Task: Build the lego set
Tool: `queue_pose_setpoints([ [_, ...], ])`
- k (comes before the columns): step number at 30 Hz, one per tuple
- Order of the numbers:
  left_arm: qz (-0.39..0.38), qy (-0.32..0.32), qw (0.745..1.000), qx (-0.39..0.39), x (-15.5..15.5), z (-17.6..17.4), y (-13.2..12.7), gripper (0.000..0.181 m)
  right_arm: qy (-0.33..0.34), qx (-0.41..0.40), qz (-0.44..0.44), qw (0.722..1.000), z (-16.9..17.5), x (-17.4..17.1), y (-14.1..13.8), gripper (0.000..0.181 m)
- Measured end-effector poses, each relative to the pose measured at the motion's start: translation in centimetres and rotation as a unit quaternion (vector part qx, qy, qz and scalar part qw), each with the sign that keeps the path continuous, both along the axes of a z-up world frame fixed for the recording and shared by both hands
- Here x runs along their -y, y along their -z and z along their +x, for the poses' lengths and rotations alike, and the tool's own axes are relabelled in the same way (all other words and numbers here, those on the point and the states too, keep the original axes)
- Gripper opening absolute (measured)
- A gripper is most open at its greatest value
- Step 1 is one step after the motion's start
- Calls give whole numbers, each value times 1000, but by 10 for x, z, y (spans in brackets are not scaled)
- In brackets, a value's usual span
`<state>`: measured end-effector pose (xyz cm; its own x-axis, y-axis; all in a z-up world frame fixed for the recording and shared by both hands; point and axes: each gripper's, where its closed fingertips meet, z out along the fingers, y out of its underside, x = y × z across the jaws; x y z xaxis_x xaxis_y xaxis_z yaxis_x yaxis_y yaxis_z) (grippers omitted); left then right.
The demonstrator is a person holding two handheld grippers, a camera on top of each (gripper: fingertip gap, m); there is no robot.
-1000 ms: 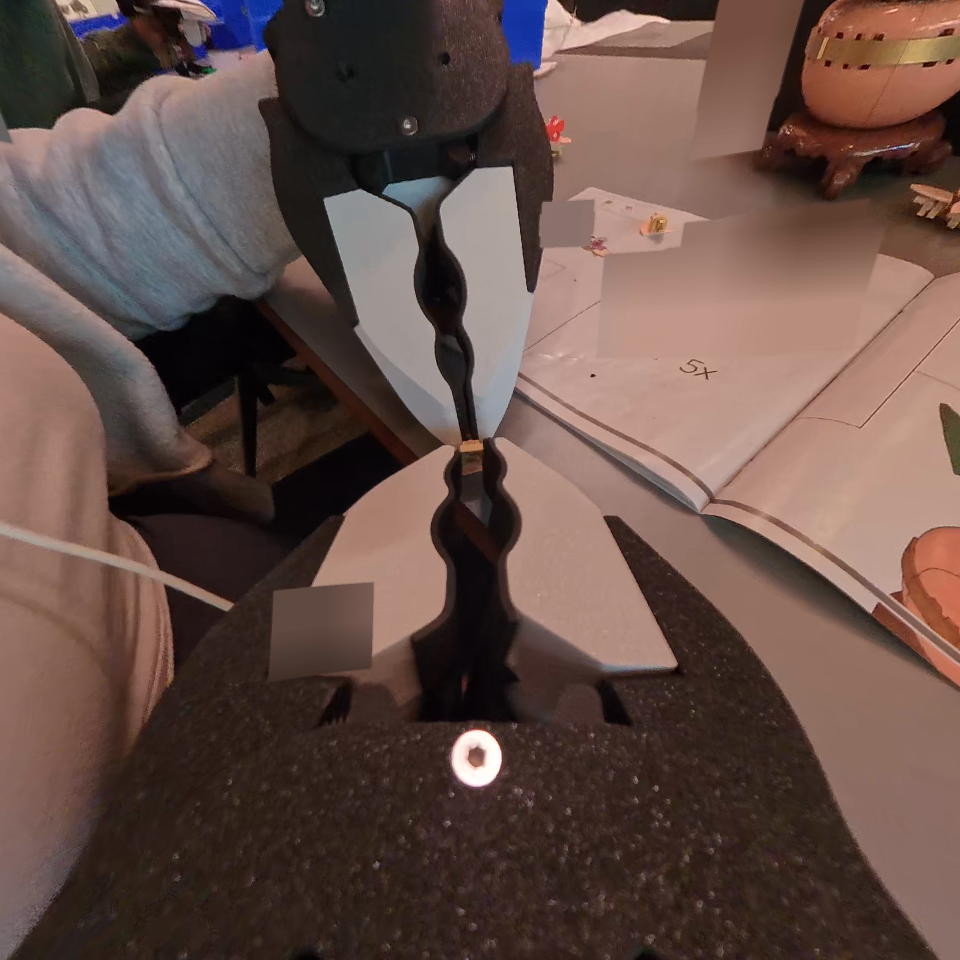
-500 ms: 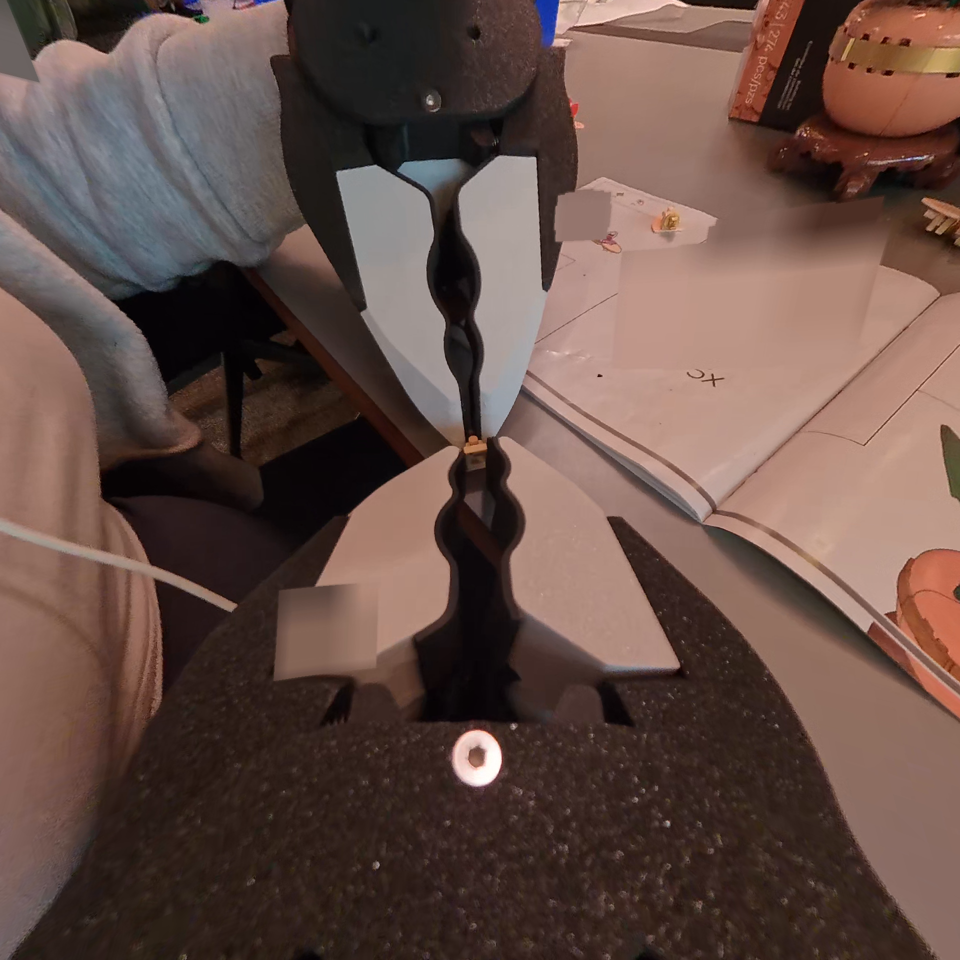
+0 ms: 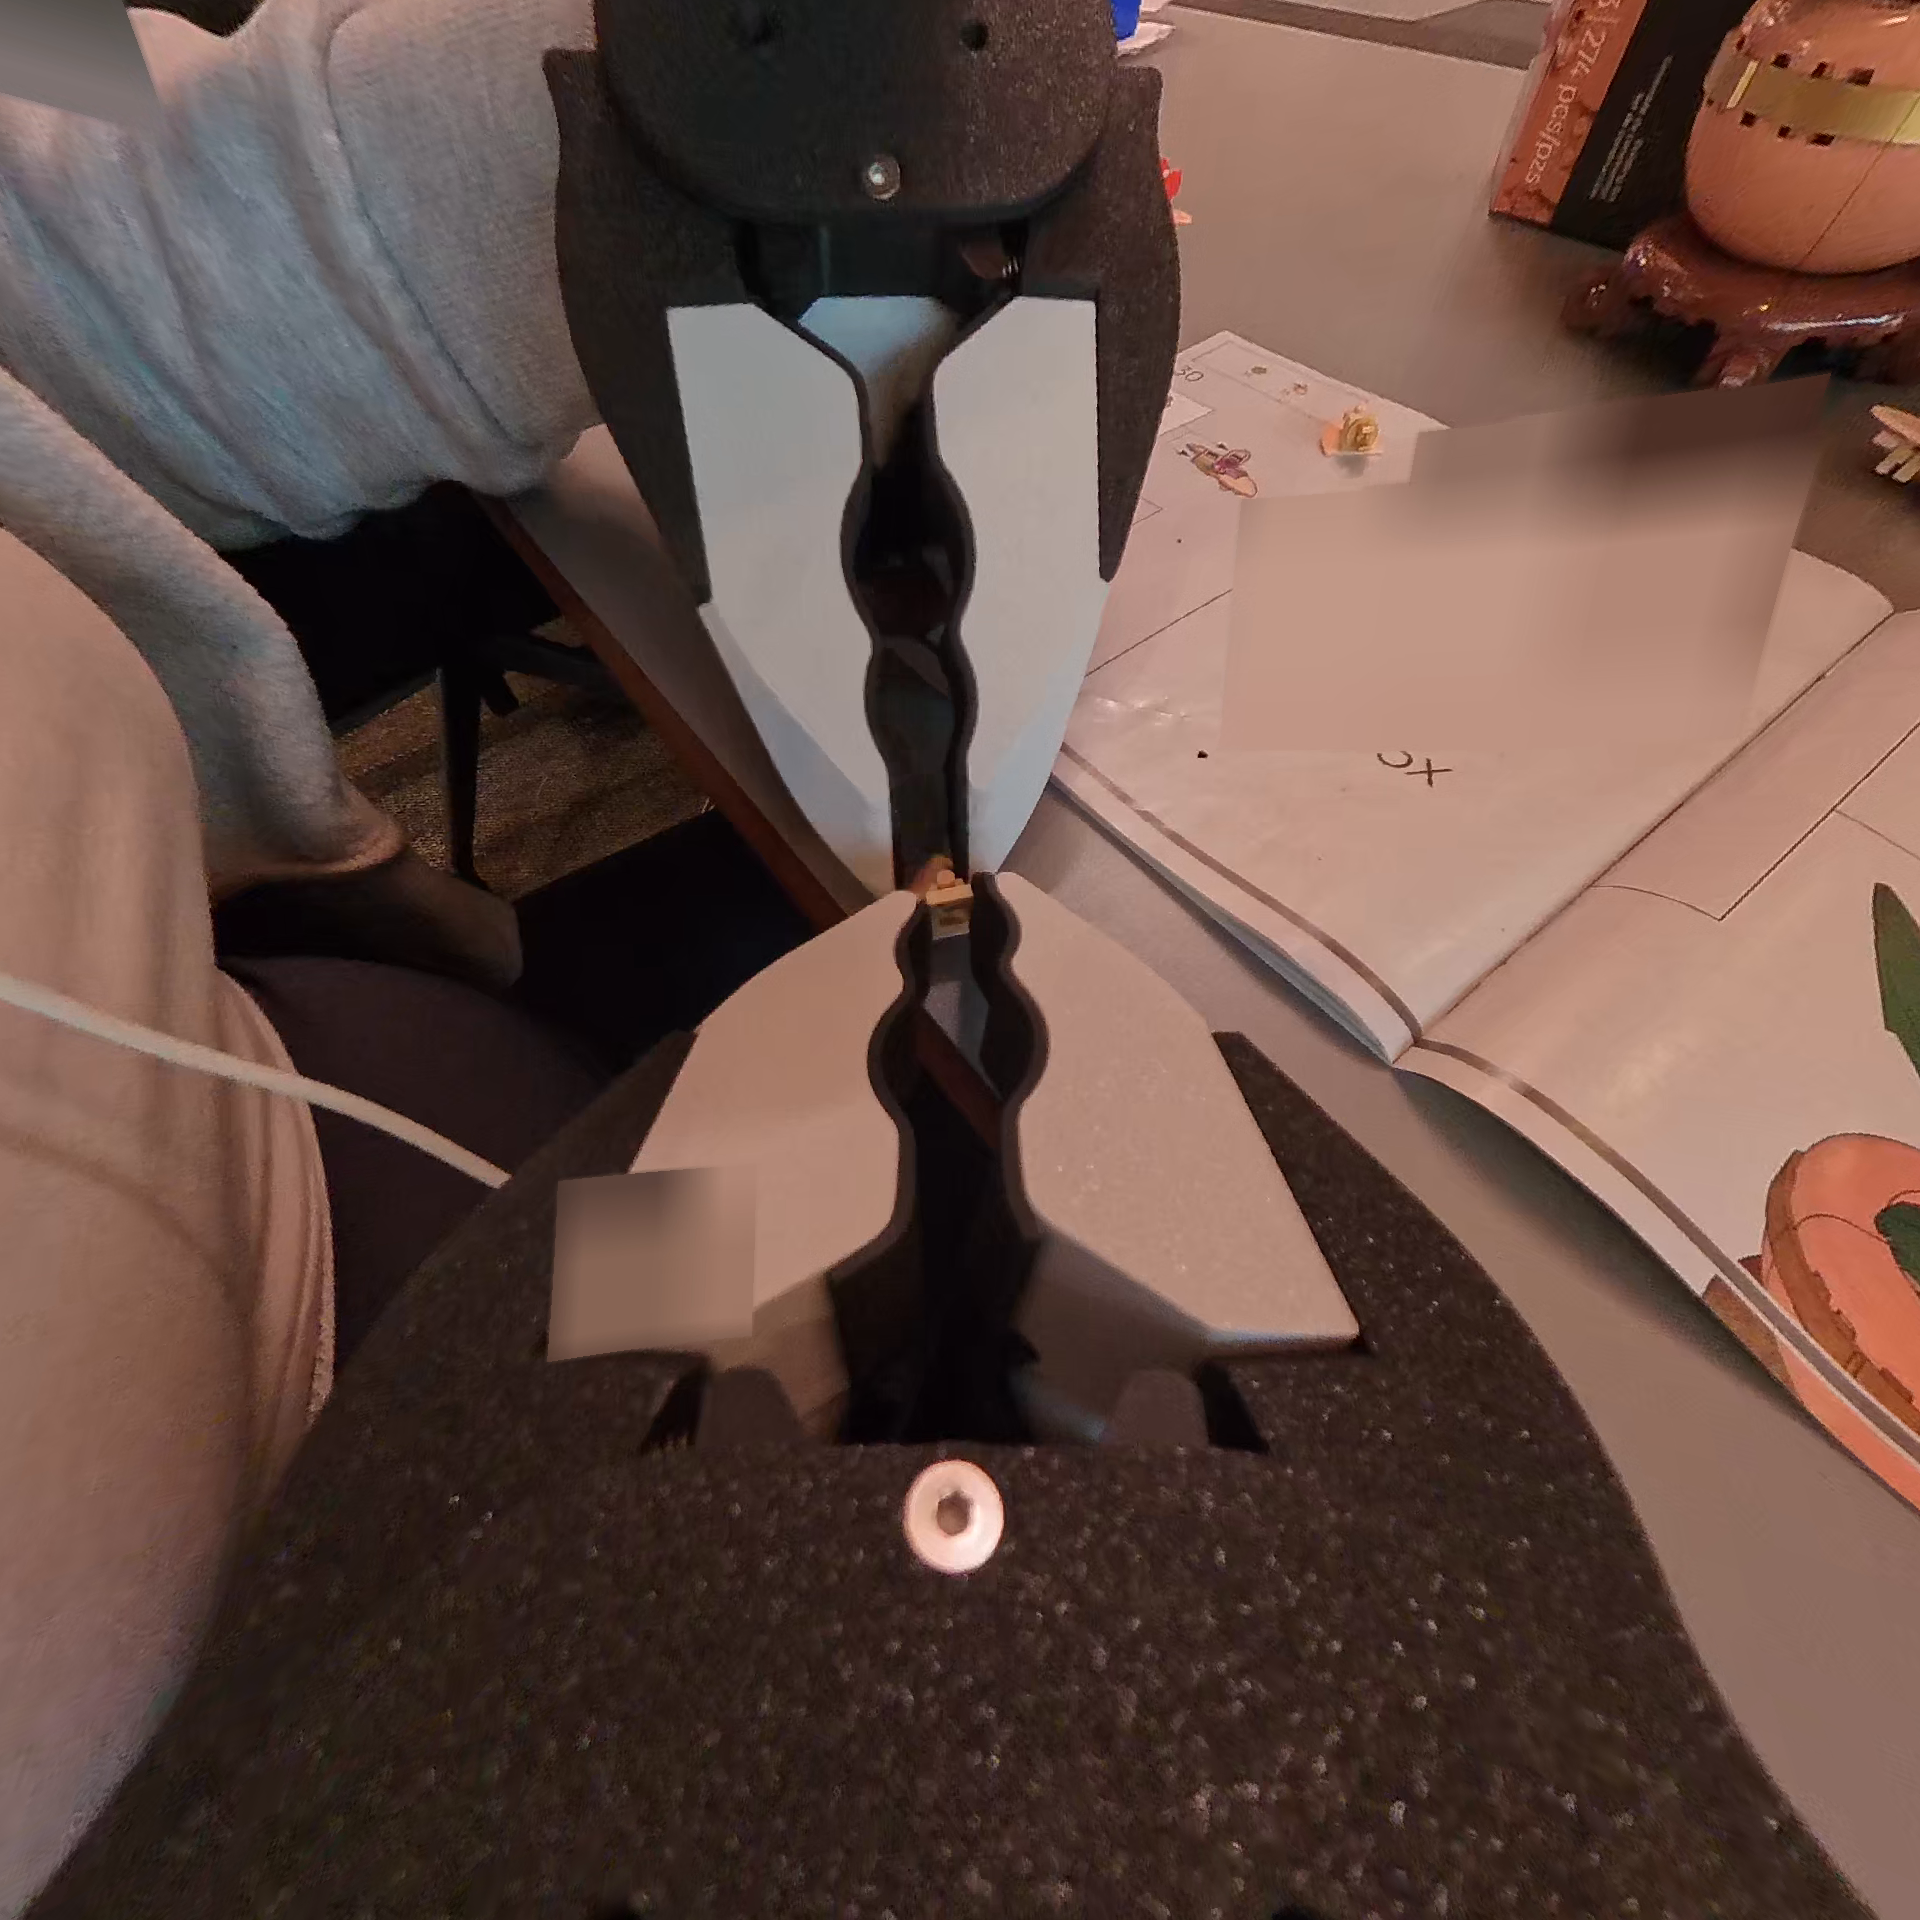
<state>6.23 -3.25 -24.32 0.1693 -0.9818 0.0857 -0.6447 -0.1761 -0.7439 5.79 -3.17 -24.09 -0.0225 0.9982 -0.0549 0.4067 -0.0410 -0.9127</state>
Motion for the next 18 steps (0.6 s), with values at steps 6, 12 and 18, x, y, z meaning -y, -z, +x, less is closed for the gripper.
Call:
queue_pose_setpoints([
  [6, 9, -8, 1000, -7, -2, -4, 1, 11, -2, -1, -5, 1000, 0, 1, 0, 7],
  [12, 13, -9, 1000, -9, -1, -6, 1, 6, -3, -2, -8, 1000, -1, 1, 0, 7],
  [18, 11, -8, 1000, -7, 1, -9, 2, 0, -8, 2, -6, 1000, 0, 1, 0, 7],
])
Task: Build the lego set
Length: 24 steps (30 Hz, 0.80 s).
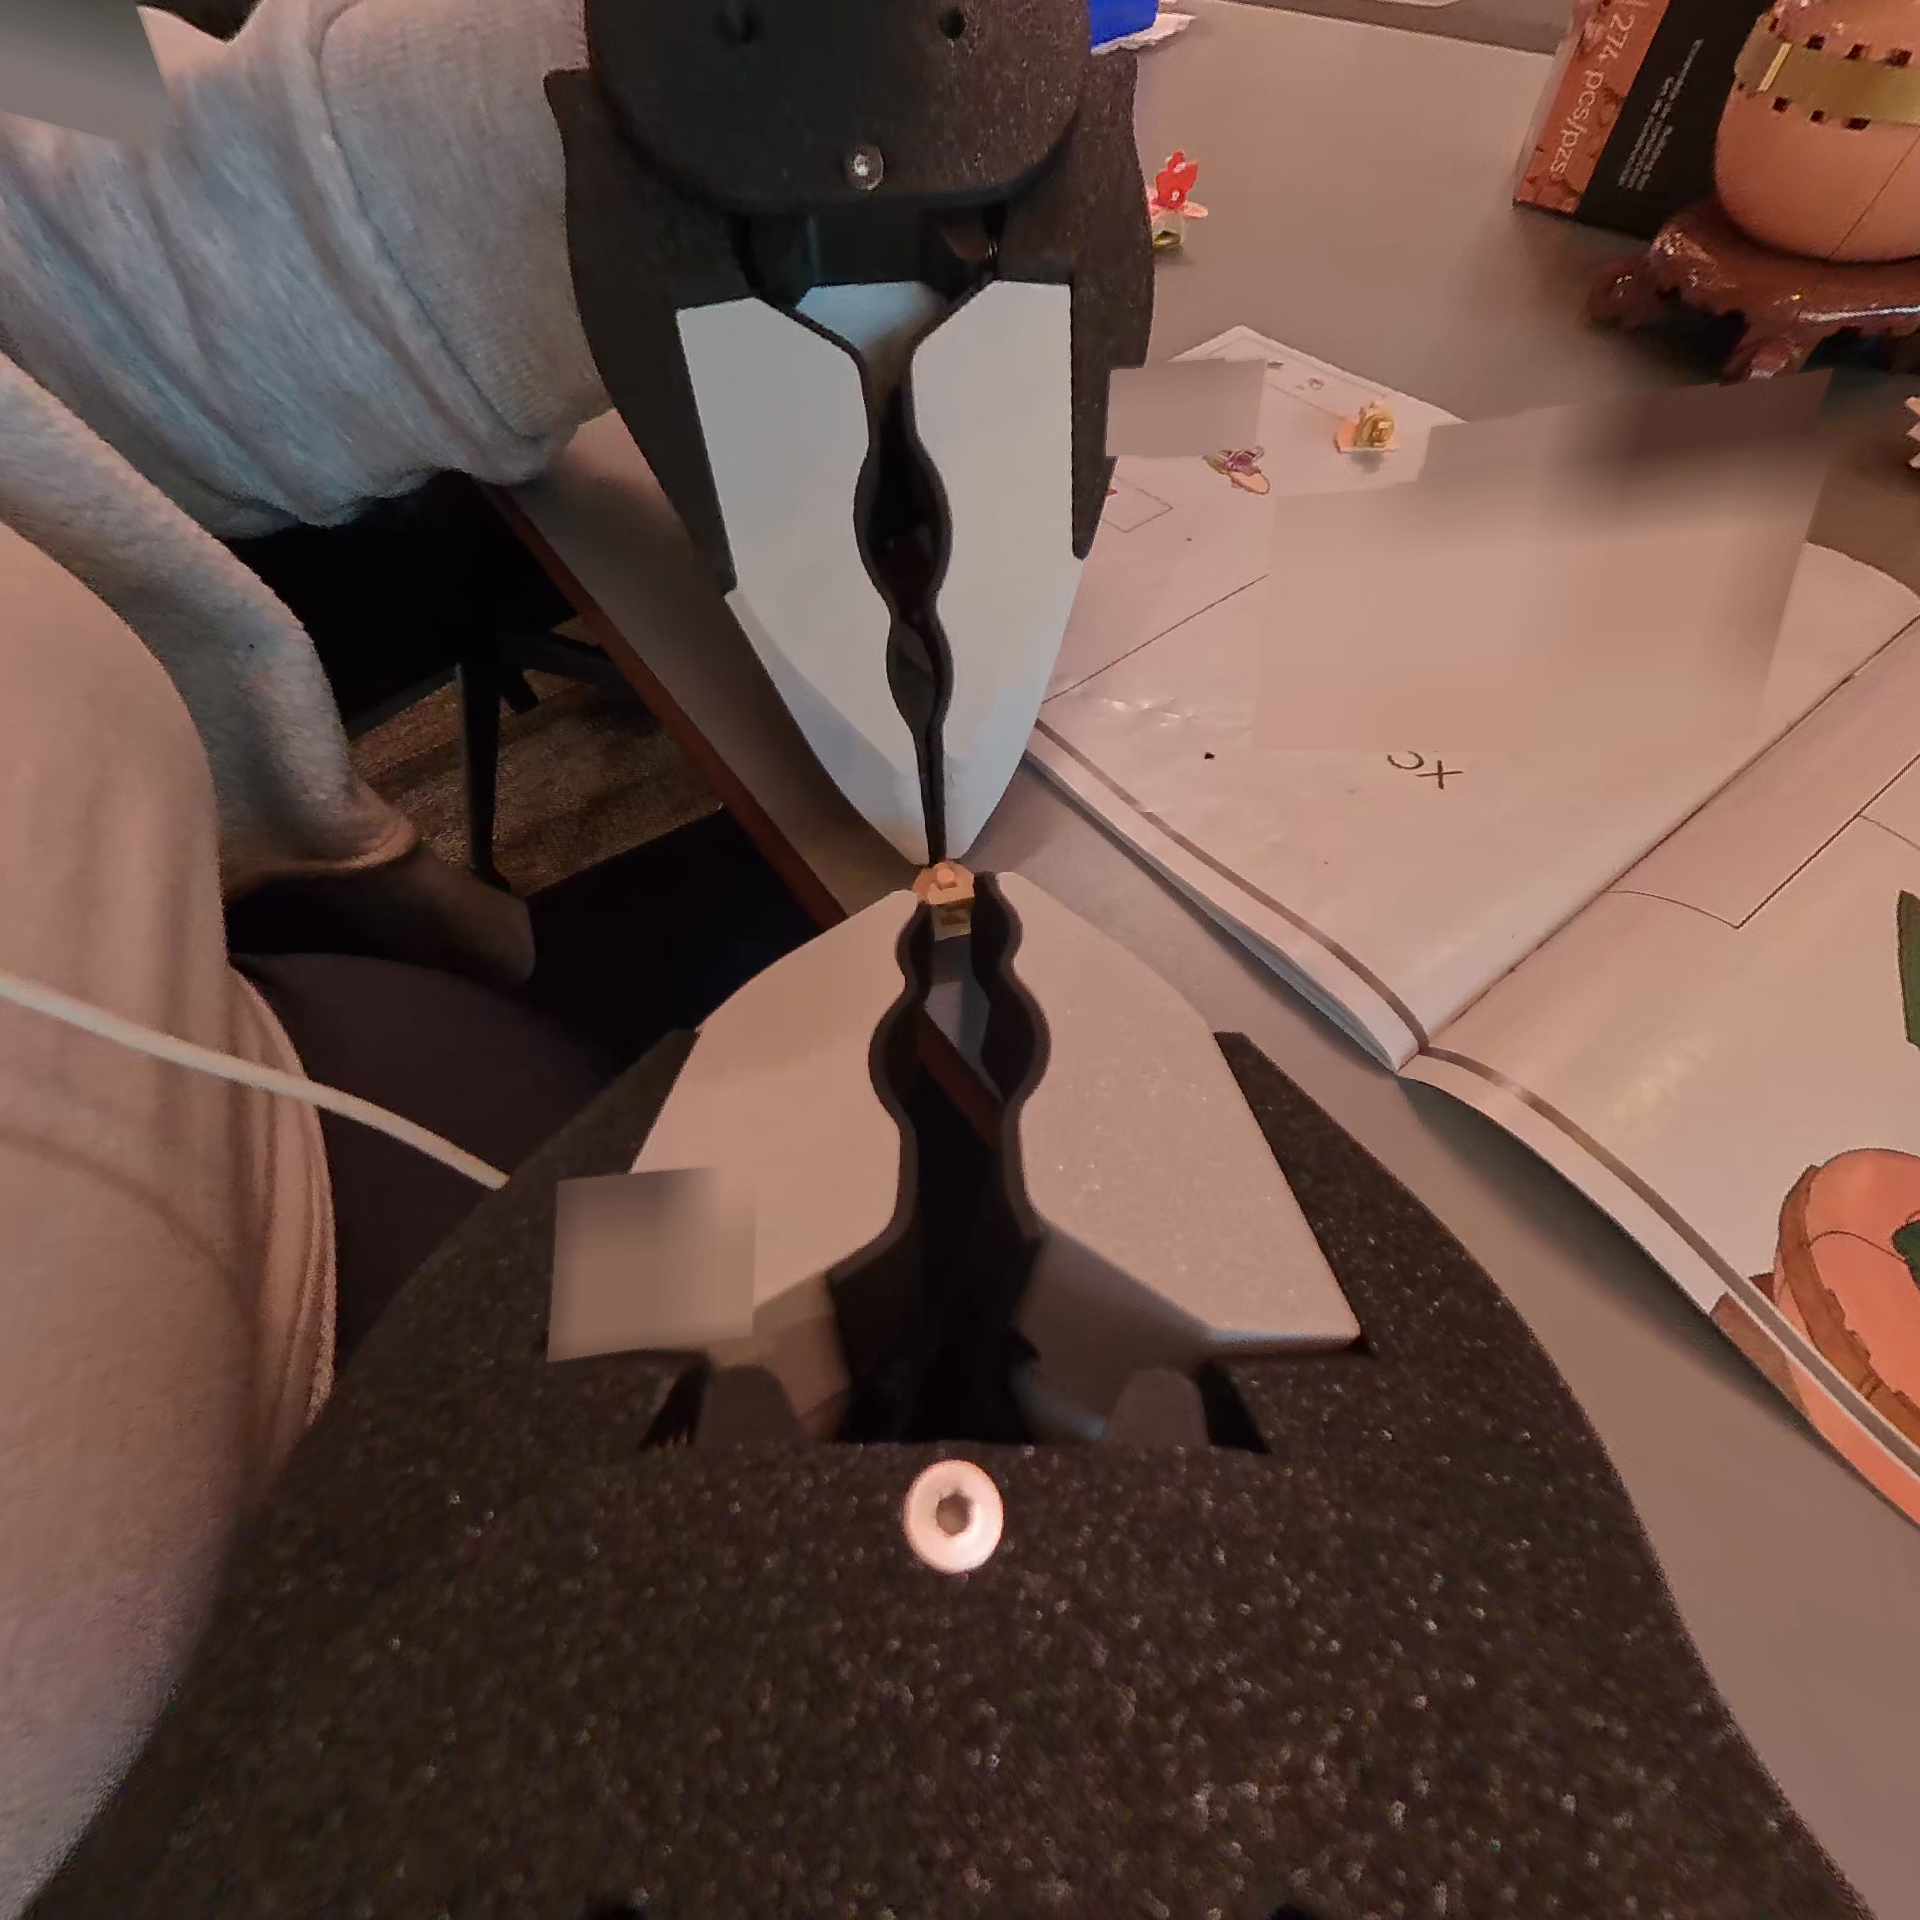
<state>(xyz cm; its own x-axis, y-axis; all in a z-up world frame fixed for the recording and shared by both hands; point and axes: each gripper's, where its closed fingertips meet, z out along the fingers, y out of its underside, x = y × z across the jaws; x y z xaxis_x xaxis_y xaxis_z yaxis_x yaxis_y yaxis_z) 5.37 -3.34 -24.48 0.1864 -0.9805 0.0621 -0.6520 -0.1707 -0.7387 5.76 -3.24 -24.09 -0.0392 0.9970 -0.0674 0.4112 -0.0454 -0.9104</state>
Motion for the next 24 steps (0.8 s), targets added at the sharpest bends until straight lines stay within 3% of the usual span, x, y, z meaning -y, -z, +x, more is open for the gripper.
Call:
queue_pose_setpoints([
  [24, -2, -8, 1000, 1, -1, 1, 0, 0, -12, 18, -33, 999, -2, -1, 0, 7],
])
